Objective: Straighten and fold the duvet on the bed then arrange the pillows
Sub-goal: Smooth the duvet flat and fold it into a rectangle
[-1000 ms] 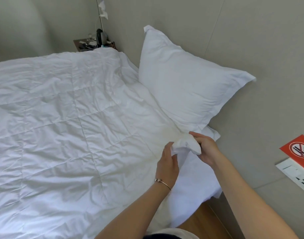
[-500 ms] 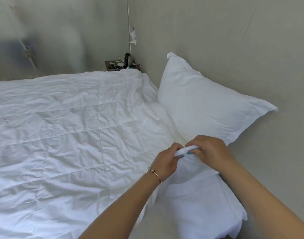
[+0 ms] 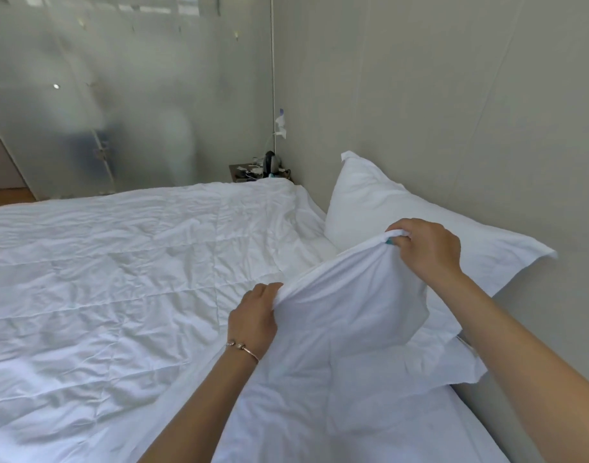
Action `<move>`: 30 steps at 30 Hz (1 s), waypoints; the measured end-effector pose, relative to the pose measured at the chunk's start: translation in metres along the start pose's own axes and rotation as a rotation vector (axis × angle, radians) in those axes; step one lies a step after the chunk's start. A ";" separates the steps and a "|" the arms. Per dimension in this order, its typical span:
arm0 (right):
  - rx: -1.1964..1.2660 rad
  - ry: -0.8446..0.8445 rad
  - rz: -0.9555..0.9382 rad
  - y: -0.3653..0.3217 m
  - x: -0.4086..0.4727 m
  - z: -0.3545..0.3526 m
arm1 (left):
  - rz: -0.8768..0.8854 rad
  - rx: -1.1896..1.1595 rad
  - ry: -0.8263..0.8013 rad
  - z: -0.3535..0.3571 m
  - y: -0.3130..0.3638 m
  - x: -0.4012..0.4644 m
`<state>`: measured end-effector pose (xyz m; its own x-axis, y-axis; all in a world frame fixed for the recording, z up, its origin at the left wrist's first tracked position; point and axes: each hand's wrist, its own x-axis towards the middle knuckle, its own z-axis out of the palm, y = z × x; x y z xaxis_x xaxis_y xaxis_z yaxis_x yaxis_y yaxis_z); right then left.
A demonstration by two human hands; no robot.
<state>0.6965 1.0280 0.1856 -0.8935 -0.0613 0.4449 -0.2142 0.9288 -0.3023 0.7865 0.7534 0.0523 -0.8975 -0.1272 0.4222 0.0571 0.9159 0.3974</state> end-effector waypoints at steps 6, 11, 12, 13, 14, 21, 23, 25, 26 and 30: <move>-0.241 0.114 -0.240 -0.037 -0.001 0.016 | 0.152 -0.081 0.116 -0.033 -0.020 0.029; -0.115 -0.102 -0.594 -0.103 -0.042 0.054 | 0.339 -0.029 0.097 -0.056 -0.006 0.047; -0.057 -0.134 -0.577 -0.109 -0.044 0.062 | 0.358 -0.037 0.084 -0.062 -0.004 0.048; 0.028 -0.144 -0.542 -0.114 -0.044 0.065 | 0.351 -0.057 0.067 -0.068 -0.002 0.048; 0.109 -0.141 -0.505 -0.117 -0.041 0.067 | 0.326 -0.079 0.055 -0.073 -0.002 0.047; 0.269 -0.185 -0.613 -0.143 0.004 0.068 | 0.090 0.000 0.052 -0.084 -0.048 0.023; 0.288 -0.190 -0.593 -0.148 0.020 0.069 | 0.048 0.077 0.060 -0.084 -0.078 0.004; 0.302 -0.149 -0.555 -0.154 0.037 0.066 | 0.012 0.139 0.085 -0.086 -0.111 -0.018; 0.299 -0.130 -0.524 -0.158 0.044 0.063 | 0.017 0.195 0.125 -0.089 -0.128 -0.027; 0.247 -0.177 -0.393 -0.176 0.056 0.066 | -0.016 0.431 0.272 -0.123 -0.190 -0.021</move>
<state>0.6584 0.8376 0.2080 -0.7751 -0.4702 0.4220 -0.6162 0.7100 -0.3408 0.8488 0.5352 0.0684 -0.7472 -0.1846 0.6384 -0.1931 0.9795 0.0573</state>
